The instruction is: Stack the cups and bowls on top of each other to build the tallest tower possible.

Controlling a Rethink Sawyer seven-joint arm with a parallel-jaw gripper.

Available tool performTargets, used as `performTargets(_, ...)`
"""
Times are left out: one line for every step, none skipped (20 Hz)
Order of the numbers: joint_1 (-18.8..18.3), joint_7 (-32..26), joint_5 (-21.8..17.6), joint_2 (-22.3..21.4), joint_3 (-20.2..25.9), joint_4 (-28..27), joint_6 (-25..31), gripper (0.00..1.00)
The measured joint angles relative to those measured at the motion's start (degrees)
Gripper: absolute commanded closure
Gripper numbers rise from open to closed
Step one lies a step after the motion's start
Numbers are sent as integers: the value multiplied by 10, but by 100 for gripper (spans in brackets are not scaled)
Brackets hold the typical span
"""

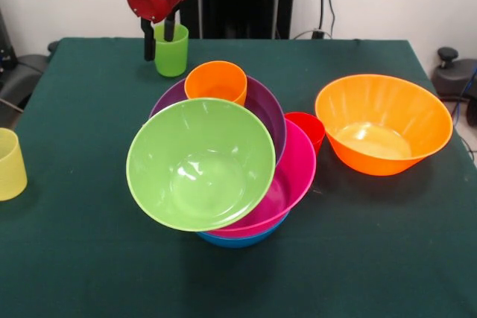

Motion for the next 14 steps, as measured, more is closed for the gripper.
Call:
performTargets(0,0,0,1,2,0,0,0)
performTargets(0,0,0,2,3,0,0,0)
performTargets(0,0,0,2,4,0,0,0)
performTargets(0,-1,0,6,7,0,0,0)
performTargets(0,-1,0,7,8,0,0,0)
performTargets(0,-1,-1,8,8,0,1,0)
performTargets(0,-3,-1,11,10,0,2,0)
performTargets(0,-5,-1,13,12,0,3,0)
performTargets(0,-10,-2,16,14,0,5,0)
performTargets(0,-20,-5,20,16,0,6,0)
performTargets(0,-29,-8,24,18,-1,6,0)
performTargets(0,-33,-10,25,19,-1,6,0)
performTargets(0,-38,-12,26,20,-1,6,0)
performTargets(0,-49,-18,28,22,-1,6,0)
